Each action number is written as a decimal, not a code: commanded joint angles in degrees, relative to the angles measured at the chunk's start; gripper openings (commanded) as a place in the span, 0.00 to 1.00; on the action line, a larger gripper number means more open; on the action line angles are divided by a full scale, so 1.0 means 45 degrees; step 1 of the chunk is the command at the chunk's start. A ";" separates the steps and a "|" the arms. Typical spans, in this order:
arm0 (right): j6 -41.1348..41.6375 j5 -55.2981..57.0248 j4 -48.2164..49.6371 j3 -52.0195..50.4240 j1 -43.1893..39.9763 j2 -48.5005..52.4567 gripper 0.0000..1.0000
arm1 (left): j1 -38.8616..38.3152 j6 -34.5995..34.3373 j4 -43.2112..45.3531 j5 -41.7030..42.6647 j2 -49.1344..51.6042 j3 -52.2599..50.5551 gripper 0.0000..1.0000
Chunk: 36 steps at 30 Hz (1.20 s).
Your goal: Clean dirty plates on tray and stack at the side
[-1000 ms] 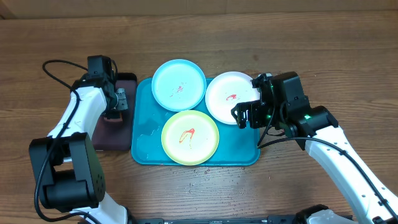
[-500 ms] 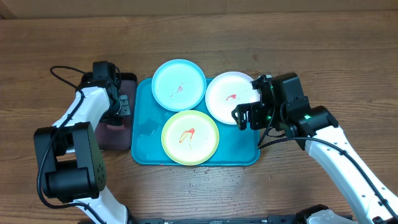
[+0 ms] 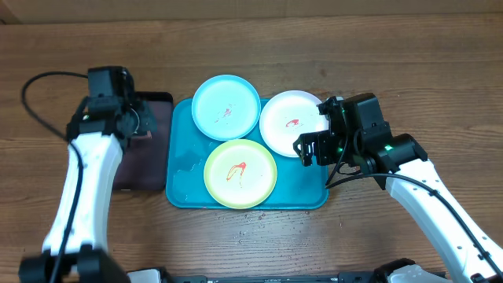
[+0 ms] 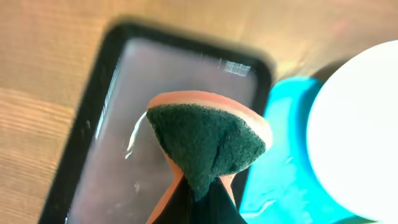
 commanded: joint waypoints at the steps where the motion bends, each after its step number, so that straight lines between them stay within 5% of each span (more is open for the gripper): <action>1: -0.0049 -0.0053 0.0058 0.0335 0.0029 -0.0102 1.00 | 0.0126 -0.0175 0.0583 0.0879 -0.1127 -0.1258 0.04; 9: -0.0087 -0.0058 0.0063 0.0335 0.0029 -0.0102 1.00 | 0.2293 0.0835 0.3832 0.5056 -0.3259 -0.4255 0.04; 21: -0.0087 -0.0063 0.0219 0.0335 0.0029 -0.0102 1.00 | 0.5061 0.3225 0.5430 1.1472 -0.0233 -0.4677 0.04; 36: -0.0087 -0.0063 0.0233 0.0335 0.0029 -0.0102 1.00 | 0.5056 0.3206 0.5901 1.1560 0.0126 -0.4673 0.04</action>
